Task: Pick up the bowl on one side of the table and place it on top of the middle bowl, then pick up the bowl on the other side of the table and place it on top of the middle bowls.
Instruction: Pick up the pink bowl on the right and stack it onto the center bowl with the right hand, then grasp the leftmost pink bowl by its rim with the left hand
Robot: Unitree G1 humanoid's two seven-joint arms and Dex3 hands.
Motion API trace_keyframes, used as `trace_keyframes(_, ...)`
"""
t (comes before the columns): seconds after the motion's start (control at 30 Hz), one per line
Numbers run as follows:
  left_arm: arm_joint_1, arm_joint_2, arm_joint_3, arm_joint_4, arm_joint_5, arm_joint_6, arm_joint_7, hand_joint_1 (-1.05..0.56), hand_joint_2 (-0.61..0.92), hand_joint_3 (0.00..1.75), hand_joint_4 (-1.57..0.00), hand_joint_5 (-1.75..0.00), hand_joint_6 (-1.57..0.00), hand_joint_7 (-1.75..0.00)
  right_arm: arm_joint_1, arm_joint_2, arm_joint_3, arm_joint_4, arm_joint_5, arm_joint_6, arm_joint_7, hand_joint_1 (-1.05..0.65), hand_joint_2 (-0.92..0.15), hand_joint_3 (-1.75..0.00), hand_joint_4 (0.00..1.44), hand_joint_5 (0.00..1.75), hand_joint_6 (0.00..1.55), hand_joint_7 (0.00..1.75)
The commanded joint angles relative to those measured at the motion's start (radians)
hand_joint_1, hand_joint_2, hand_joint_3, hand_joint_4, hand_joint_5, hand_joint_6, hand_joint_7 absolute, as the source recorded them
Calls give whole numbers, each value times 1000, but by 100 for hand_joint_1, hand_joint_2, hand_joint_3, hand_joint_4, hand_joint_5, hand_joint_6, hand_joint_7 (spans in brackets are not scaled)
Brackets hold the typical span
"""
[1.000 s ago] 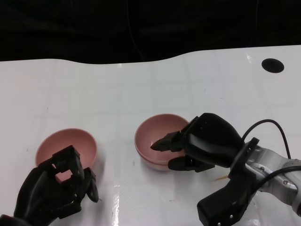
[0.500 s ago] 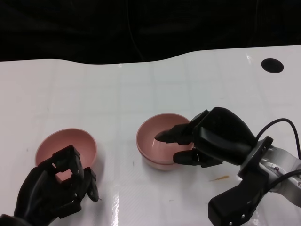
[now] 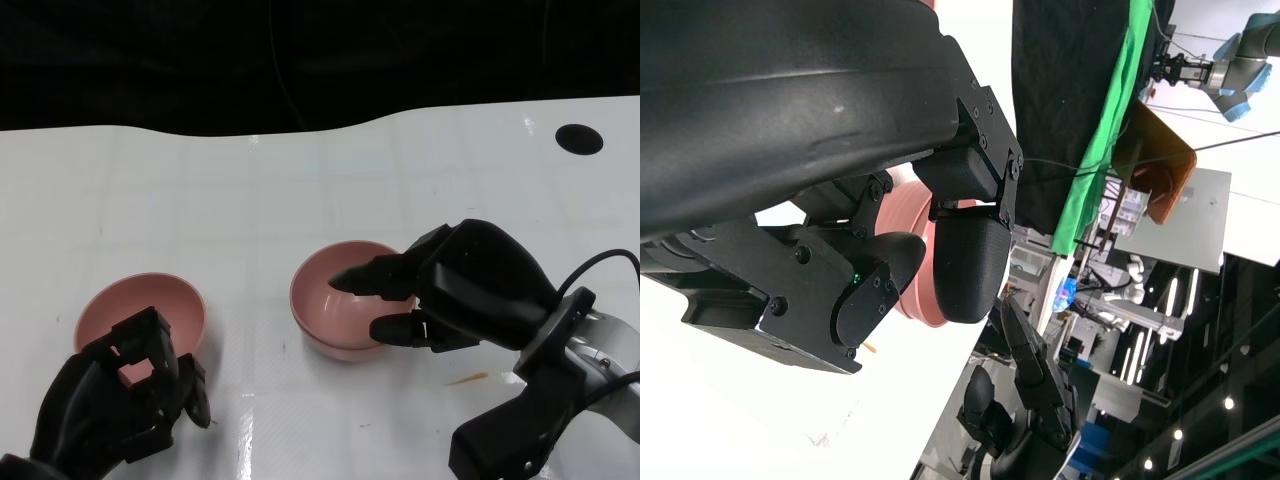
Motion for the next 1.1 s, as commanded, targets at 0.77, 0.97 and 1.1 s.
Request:
trace_keyframes(0.77,5,7,12,-14,10,21,28,-1,62,118,-83,-175,-72,-169,207,-71,-260,-204,206,-70,26,-68,-92,-40,100,1,74,1)
trace_keyframes(0.97,16,5,12,-43,14,38,56,0,63,119,-82,-175,-70,-166,319,-89,-349,-195,312,-135,22,-61,-92,-33,100,1,77,2)
trace_keyframes(1.1,15,5,12,-41,18,25,56,0,63,120,-82,-175,-69,-166,360,-80,-385,-178,356,-164,23,-61,-92,-33,100,0,78,2)
